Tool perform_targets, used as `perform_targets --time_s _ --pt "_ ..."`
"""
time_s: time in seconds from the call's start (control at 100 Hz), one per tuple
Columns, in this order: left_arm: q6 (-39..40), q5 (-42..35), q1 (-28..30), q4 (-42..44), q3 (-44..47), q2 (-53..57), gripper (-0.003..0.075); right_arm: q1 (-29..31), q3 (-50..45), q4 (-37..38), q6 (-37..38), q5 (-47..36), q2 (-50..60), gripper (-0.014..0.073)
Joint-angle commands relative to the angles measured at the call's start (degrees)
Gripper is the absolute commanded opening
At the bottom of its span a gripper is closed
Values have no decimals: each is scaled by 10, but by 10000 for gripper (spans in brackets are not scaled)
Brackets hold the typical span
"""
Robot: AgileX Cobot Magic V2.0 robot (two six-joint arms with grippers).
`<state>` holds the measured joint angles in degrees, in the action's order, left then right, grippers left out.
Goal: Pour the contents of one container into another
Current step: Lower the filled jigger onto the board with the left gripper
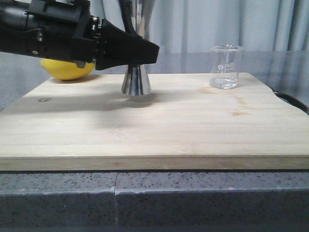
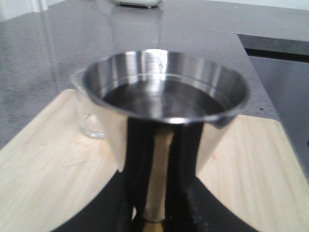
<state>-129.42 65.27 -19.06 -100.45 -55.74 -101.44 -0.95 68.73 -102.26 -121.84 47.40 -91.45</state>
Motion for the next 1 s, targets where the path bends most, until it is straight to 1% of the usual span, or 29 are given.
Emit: perform_targets --time_s 0.0,0.16,0.53,0.99 --pt "-4 68 14 -45 -17 23 -19 1 19 -31 1 21 28 612" --pt "-21 68 19 -46 -17 21 -19 1 19 -31 1 19 28 612" --pt "-21 74 19 -48 -17 -7 -19 1 19 -31 1 19 28 610" --pt "-21 74 19 -52 -17 -8 -18 1 19 -31 1 10 27 610"
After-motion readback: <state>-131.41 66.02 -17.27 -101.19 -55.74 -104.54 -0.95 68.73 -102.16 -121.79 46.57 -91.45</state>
